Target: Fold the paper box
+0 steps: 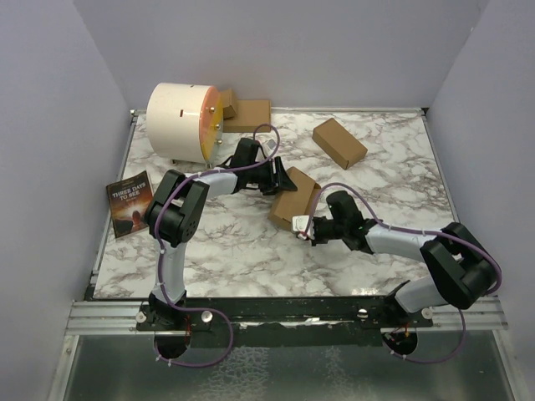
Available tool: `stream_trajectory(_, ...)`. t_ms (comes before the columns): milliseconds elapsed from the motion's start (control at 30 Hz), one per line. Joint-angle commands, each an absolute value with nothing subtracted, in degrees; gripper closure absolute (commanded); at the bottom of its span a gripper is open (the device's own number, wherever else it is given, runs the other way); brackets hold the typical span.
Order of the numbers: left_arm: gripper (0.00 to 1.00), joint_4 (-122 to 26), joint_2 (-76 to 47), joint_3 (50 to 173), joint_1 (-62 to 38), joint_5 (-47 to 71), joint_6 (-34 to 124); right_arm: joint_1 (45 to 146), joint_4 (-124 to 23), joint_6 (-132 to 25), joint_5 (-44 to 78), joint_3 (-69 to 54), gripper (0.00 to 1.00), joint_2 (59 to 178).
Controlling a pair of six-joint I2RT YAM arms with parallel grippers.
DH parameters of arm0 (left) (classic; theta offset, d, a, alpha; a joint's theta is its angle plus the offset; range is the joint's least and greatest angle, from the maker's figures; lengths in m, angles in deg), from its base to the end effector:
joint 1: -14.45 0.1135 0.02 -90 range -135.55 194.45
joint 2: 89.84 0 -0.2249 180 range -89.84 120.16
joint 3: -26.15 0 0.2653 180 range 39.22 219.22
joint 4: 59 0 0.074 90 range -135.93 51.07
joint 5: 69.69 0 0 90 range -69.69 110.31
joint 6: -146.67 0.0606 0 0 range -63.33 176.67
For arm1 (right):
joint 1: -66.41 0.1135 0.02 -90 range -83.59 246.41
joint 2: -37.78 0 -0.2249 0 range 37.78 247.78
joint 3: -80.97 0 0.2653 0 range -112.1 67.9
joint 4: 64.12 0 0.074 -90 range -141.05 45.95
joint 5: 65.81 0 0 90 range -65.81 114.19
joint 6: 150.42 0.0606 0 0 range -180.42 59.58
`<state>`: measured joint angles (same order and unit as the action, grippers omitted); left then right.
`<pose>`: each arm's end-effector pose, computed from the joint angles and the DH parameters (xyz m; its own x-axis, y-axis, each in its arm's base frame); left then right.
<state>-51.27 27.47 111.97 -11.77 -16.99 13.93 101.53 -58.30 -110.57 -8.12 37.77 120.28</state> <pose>0.3822 -0.2292 0.0975 -0.9410 -0.1384 -0.3089 0.1825 0.5614 -0.8072 0.2139 0.1900 0.0797 0.2387 -0.6254 -0.7429 -0.9542 -0.0090 -0.2990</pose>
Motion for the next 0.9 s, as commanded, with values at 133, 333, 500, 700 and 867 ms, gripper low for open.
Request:
stream_trajectory(133,0.82,-45.4,29.3,109.1,-10.6,-15.5,17.4,100.2,-55.0,-108.6,-8.3,36.6,0.99,121.4)
stream_trajectory(333,0.82,-45.5,29.2,108.9,-10.3,-15.7,17.3,99.9,-54.2,-107.7,-8.4,36.0,0.99,122.3)
stream_trajectory(500,0.82,-45.6,29.2,108.9,-10.3,-15.9,17.4,99.7,-53.7,-106.5,-7.9,35.5,0.99,122.7)
stream_trajectory(700,0.82,-45.7,29.2,108.7,-10.1,-16.1,17.3,99.1,-52.9,-105.6,-7.8,34.9,0.99,123.1)
stream_trajectory(867,0.82,-46.1,29.2,108.5,-10.0,-16.3,17.1,98.6,-52.2,-105.4,-8.2,34.7,0.99,123.0)
